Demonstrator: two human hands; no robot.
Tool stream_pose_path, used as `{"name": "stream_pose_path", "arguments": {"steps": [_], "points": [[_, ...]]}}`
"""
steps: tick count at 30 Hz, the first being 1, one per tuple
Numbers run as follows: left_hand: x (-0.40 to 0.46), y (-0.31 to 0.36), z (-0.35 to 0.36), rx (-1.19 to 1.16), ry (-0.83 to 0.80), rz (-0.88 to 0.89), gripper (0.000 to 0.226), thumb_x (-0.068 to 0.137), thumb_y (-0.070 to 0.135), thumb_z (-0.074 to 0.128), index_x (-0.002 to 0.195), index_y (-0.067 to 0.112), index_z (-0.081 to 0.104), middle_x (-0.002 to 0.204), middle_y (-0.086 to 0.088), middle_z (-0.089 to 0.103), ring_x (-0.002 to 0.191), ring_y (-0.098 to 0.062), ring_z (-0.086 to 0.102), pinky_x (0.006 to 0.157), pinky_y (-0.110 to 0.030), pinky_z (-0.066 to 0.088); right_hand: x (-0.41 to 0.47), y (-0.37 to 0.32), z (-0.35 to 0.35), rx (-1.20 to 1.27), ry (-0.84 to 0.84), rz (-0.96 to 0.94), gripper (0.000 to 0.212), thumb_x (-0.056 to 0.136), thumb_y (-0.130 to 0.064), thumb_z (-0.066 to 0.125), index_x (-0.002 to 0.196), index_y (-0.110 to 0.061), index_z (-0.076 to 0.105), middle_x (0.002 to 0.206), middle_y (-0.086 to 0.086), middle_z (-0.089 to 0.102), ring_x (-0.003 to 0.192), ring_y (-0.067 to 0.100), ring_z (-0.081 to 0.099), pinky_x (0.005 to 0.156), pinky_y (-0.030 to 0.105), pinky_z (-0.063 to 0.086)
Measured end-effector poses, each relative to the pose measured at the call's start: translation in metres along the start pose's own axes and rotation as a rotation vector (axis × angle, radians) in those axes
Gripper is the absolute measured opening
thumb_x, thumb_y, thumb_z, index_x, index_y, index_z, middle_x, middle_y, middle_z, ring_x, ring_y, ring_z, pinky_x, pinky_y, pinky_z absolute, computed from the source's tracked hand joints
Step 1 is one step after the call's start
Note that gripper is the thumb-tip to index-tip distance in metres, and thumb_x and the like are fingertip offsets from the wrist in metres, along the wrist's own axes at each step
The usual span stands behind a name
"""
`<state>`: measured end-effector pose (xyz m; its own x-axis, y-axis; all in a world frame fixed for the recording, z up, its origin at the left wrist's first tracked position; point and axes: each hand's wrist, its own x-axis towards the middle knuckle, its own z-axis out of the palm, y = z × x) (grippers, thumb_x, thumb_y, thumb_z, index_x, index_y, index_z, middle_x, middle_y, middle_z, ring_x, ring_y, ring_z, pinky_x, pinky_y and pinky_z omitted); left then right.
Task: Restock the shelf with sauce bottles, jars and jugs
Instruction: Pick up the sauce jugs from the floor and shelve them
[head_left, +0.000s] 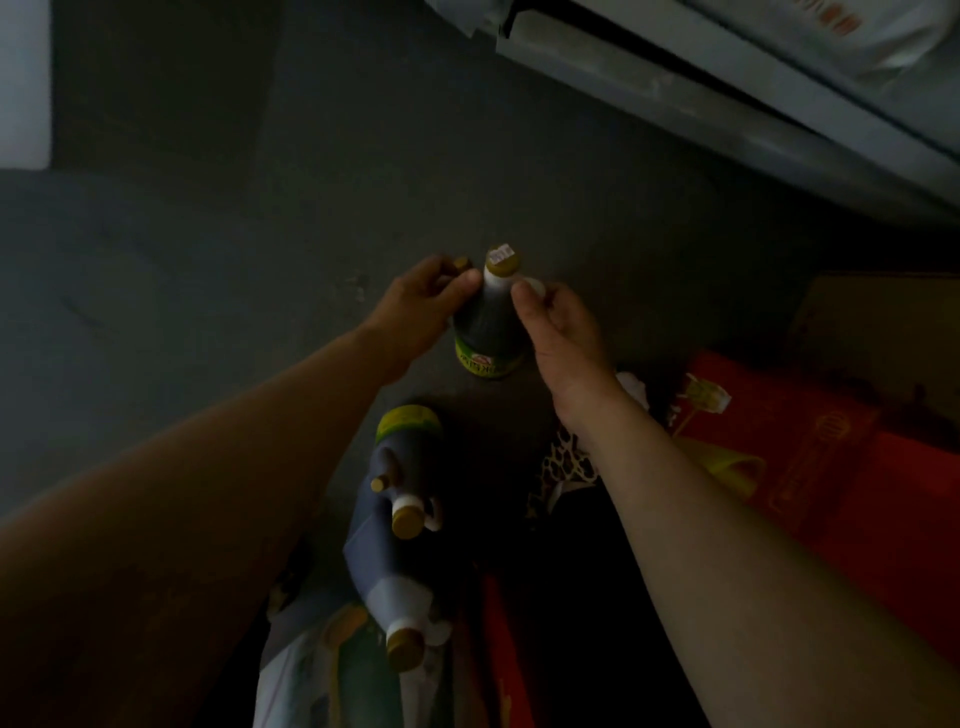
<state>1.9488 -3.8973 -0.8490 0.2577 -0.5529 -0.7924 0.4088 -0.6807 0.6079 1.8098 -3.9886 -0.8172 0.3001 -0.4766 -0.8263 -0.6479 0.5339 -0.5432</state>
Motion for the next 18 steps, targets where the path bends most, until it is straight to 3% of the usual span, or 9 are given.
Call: {"name": "stream_pose_path", "arguments": {"steps": [2, 4, 7, 13, 16, 18], "points": [[0.001, 0.001, 0.000, -0.039, 0.020, -0.032, 0.010, 0.099, 0.030, 0.057, 0.105, 0.022, 0.058, 0.105, 0.001, 0.065, 0.108, -0.018, 0.062, 0.093, -0.039, 0.051, 0.007, -0.004, 0.001, -0.011, 0.035, 0.002, 0.024, 0.092, -0.048, 0.065, 0.102, -0.027, 0.061, 0.115, -0.005, 0.065, 0.110, 0.010, 0.059, 0.081, 0.027, 0.047], [0.001, 0.005, 0.001, -0.058, 0.049, -0.036, 0.007, 0.098, 0.032, 0.057, 0.097, 0.025, 0.058, 0.107, -0.004, 0.066, 0.111, -0.025, 0.062, 0.095, -0.045, 0.051, 0.012, -0.011, 0.002, -0.041, 0.059, 0.002, 0.020, 0.093, -0.050, 0.063, 0.097, -0.031, 0.060, 0.108, -0.008, 0.064, 0.106, 0.010, 0.060, 0.080, 0.028, 0.048], [-0.004, 0.014, 0.001, -0.015, 0.072, -0.045, 0.013, 0.098, 0.036, 0.056, 0.100, 0.023, 0.058, 0.109, -0.011, 0.065, 0.106, -0.026, 0.064, 0.090, -0.042, 0.054, 0.010, -0.021, 0.003, -0.068, 0.044, 0.030, 0.022, 0.092, -0.054, 0.062, 0.096, -0.032, 0.060, 0.103, -0.012, 0.063, 0.101, 0.008, 0.060, 0.077, 0.027, 0.048], [-0.036, 0.039, -0.011, -0.013, 0.088, -0.079, 0.024, 0.099, 0.037, 0.054, 0.106, 0.015, 0.059, 0.111, -0.015, 0.065, 0.103, -0.028, 0.065, 0.088, -0.044, 0.056, -0.024, -0.039, -0.002, -0.026, -0.056, 0.040, 0.038, 0.089, -0.040, 0.072, 0.120, -0.028, 0.054, 0.106, -0.019, 0.062, 0.098, -0.004, 0.058, 0.078, 0.018, 0.046], [-0.061, 0.063, -0.022, -0.014, 0.102, -0.104, 0.027, 0.098, 0.041, 0.054, 0.110, 0.017, 0.062, 0.112, -0.015, 0.065, 0.104, -0.030, 0.065, 0.091, -0.050, 0.056, -0.054, -0.049, -0.004, -0.063, -0.112, 0.018, 0.038, 0.086, -0.033, 0.077, 0.118, -0.034, 0.057, 0.113, -0.017, 0.065, 0.110, 0.002, 0.061, 0.085, 0.020, 0.049], [-0.082, 0.083, -0.028, -0.003, 0.113, -0.103, 0.025, 0.098, 0.042, 0.055, 0.106, 0.020, 0.063, 0.111, -0.016, 0.065, 0.102, -0.032, 0.066, 0.090, -0.053, 0.056, -0.077, -0.059, -0.004, -0.084, -0.173, 0.019, 0.057, 0.078, -0.034, 0.084, 0.128, -0.033, 0.057, 0.127, -0.010, 0.065, 0.121, 0.009, 0.059, 0.097, 0.027, 0.050]]}}
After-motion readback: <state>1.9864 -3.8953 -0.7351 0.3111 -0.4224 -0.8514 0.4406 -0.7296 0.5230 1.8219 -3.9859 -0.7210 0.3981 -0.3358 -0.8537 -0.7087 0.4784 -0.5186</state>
